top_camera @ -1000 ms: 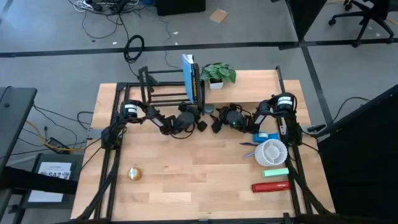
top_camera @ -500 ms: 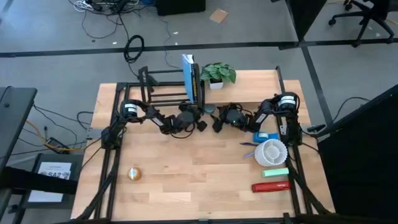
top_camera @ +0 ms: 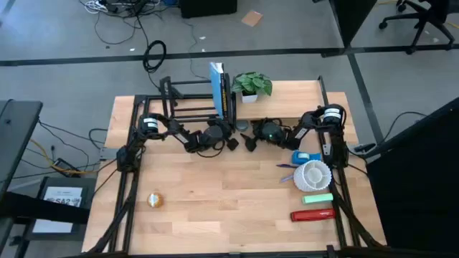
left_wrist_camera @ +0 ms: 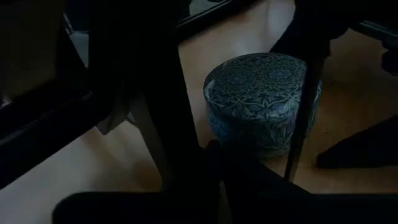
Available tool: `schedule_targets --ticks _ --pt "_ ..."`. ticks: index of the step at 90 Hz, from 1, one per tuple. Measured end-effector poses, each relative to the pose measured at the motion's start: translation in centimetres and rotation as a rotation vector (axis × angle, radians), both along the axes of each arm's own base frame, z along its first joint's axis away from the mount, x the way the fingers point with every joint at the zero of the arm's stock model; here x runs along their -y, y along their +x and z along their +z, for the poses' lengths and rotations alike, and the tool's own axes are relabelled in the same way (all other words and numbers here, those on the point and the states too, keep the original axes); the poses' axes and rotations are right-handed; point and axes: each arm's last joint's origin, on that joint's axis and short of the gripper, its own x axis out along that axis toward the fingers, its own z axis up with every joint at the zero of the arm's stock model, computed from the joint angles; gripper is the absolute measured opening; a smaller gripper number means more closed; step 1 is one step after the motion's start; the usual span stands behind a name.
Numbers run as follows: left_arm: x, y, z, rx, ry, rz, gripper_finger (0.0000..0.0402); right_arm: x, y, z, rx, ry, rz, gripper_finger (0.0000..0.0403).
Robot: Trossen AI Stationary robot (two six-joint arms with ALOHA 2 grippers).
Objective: Stock shelves
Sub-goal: Remove the blue scented candle from under the shelf
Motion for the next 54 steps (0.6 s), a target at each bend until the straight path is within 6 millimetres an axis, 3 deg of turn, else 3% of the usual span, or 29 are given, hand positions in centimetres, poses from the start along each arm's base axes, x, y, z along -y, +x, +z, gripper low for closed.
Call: schedule_targets --ticks 54 --pt "0.0 0.2 0.1 -0.014 0.008 -0.035 0.0000 1.2 0.6 0.5 -0.016 -0.070 0.153 0.0357"
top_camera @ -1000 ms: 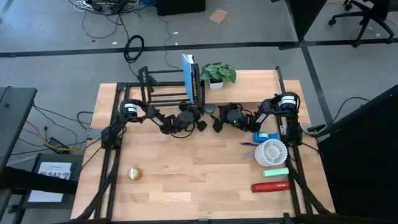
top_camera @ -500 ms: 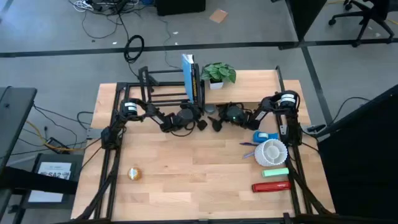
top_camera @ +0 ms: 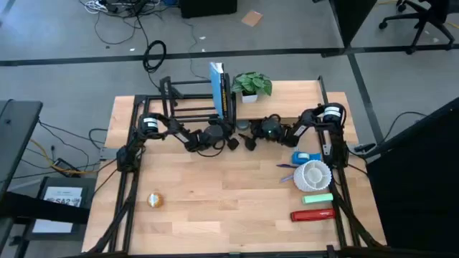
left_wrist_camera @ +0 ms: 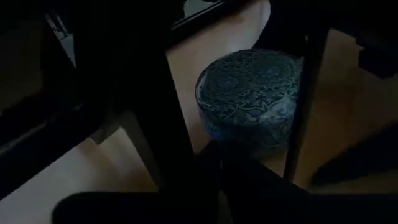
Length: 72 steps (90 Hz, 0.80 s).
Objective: Stock shelves
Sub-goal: Remove the blue scented candle from under the shelf
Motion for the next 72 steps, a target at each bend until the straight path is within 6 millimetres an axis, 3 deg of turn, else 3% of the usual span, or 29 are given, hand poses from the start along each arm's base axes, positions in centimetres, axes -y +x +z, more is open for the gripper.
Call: schedule_targets --ticks 48,72 --pt "0.1 0.1 -0.1 -0.007 -0.008 -0.018 0.0000 -1.8 -1.5 -0.8 0.009 0.113 0.029 0.0217" --pt "0.3 0.2 -0.1 -0.003 -0.037 -0.103 0.0000 -4.3 -2.3 -1.1 0.019 0.109 0.119 0.0205"
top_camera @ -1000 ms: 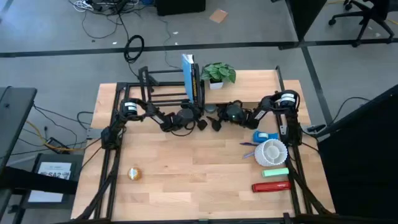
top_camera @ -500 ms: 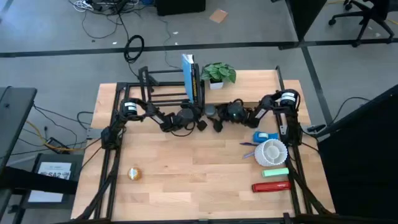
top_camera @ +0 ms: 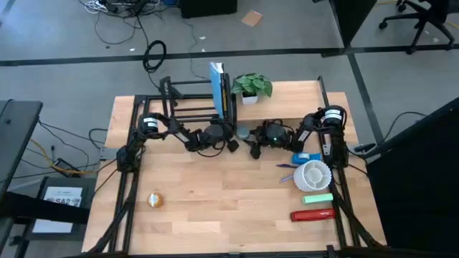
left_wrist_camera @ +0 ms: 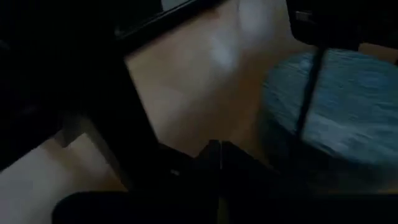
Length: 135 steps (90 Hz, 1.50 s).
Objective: Stock shelves
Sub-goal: Remove the blue scented candle from under the shelf
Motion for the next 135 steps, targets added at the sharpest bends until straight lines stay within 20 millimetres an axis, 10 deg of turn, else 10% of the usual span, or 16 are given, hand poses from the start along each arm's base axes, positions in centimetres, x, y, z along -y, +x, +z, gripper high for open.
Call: schedule_targets --ticks 52,102,135 --pt "2.6 -0.1 1.5 -0.093 -0.030 -0.075 0.0000 -1.3 -1.1 -0.2 0.024 0.024 0.050 0.0375" --pt "4.9 -1.2 7.5 -0.100 -0.003 0.042 0.0000 -0.3 0.9 0.5 0.058 0.016 -0.046 0.0376" --pt "7.9 -1.1 7.8 -0.084 -0.036 -0.008 0.0000 -0.2 1.3 0.5 0.059 0.051 -0.057 0.0362"
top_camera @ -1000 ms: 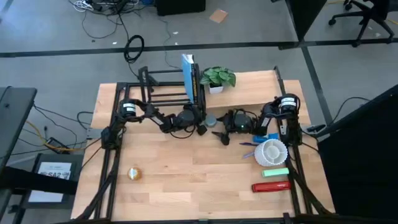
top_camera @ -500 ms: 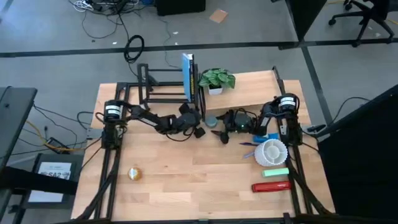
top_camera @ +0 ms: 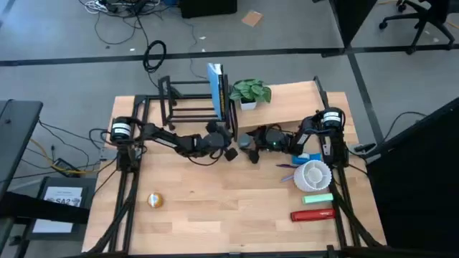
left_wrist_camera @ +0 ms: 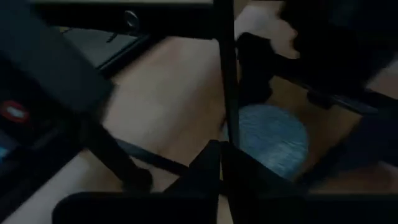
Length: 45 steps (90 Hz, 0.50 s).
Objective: Stock shelves
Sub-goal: Remove the blue scented candle from under the shelf
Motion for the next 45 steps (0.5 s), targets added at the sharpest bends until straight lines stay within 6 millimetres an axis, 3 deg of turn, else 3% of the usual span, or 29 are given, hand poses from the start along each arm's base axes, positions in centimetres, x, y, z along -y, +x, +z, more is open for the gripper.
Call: schedule_targets --ticks 27,35,45 --pt "6.9 -0.2 2.3 0.114 -0.080 -0.159 0.0000 -0.2 0.8 0.3 0.018 0.014 0.057 0.0293" --pt "7.8 -0.6 2.5 0.102 -0.032 -0.129 0.0000 -0.2 0.8 0.3 0.008 0.020 0.059 0.0264" --pt "8.3 -0.8 2.5 0.092 -0.014 -0.110 0.0000 -0.2 0.7 0.2 0.003 0.029 0.055 0.0263"
